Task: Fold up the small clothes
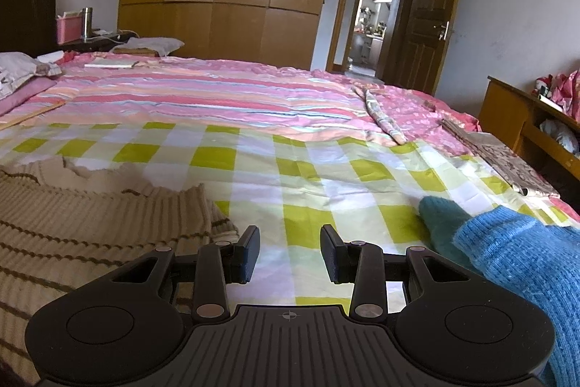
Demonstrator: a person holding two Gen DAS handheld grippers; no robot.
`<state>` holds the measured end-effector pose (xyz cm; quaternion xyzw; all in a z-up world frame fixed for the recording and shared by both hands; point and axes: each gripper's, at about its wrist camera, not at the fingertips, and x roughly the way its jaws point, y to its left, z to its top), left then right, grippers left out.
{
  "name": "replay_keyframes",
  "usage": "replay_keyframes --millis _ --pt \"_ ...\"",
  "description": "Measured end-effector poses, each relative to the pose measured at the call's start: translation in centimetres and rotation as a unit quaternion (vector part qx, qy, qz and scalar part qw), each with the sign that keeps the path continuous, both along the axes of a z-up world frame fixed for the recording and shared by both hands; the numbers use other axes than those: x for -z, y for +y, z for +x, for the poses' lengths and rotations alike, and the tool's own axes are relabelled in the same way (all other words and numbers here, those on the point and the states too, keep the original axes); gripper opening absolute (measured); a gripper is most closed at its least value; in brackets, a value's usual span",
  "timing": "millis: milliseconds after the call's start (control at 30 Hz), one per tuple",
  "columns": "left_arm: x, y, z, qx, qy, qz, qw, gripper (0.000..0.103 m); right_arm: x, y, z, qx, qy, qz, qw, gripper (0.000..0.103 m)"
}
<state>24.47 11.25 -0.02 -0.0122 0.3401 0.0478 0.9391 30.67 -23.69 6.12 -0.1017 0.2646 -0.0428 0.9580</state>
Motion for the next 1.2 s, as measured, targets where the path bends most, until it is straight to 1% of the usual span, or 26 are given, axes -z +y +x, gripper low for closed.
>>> replay_keyframes --millis 167,267,400,467,600,700,767,833,900,967,1033,1100,1200 --pt "0.1 0.2 -0.3 -0.003 -0.005 -0.010 0.9999 0.044 0.5 -0.8 0.2 0.016 0.012 -0.003 1.000 0.037" --pt "0.0 0.3 -1.0 -0.006 -0.016 -0.012 0.9998 0.043 0.5 -1.1 0.1 0.023 0.016 -0.001 1.000 0.036" --pt "-0.4 0.5 -2.5 -0.006 -0.038 -0.009 0.9992 0.043 -0.5 -0.3 -0.6 0.020 -0.006 0.005 1.000 0.036" --pt "-0.5 0.7 -3.1 -0.004 -0.045 -0.011 0.9989 0.043 -1.2 0.5 -0.8 0.011 -0.016 0.012 1.000 0.036" --pt "-0.5 1.5 -3.7 -0.009 -0.051 -0.027 0.9983 0.043 -1.5 2.3 -0.7 -0.031 -0.013 0.045 0.998 0.036" --pt "0.0 2.2 -3.8 -0.012 -0.047 -0.045 0.9978 0.043 -1.1 3.8 -0.7 -0.062 0.000 0.073 0.995 0.035" --pt "0.5 2.7 -3.7 -0.014 -0.043 -0.055 0.9975 0.044 -0.4 4.3 -0.3 -0.065 0.018 0.088 0.994 0.033" --pt "0.9 3.1 -3.8 -0.014 -0.042 -0.066 0.9968 0.044 0.6 4.6 0.1 -0.053 0.037 0.085 0.994 0.033" --pt "1.3 3.5 -4.0 -0.013 -0.042 -0.074 0.9962 0.047 1.6 4.3 0.8 -0.032 0.063 0.084 0.994 0.033" --pt "1.4 3.7 -4.1 -0.009 -0.041 -0.076 0.9962 0.047 2.0 3.7 1.0 -0.018 0.073 0.093 0.993 0.033" --pt "1.4 4.0 -4.2 -0.006 -0.040 -0.081 0.9958 0.047 1.7 3.8 1.1 -0.006 0.078 0.092 0.993 0.033" --pt "1.2 4.3 -4.4 -0.004 -0.040 -0.089 0.9952 0.047 1.0 4.8 0.9 -0.006 0.073 0.068 0.995 0.033" --pt "0.8 4.9 -4.6 -0.002 -0.040 -0.106 0.9935 0.047 -0.6 7.7 0.3 -0.037 0.051 0.036 0.997 0.033"
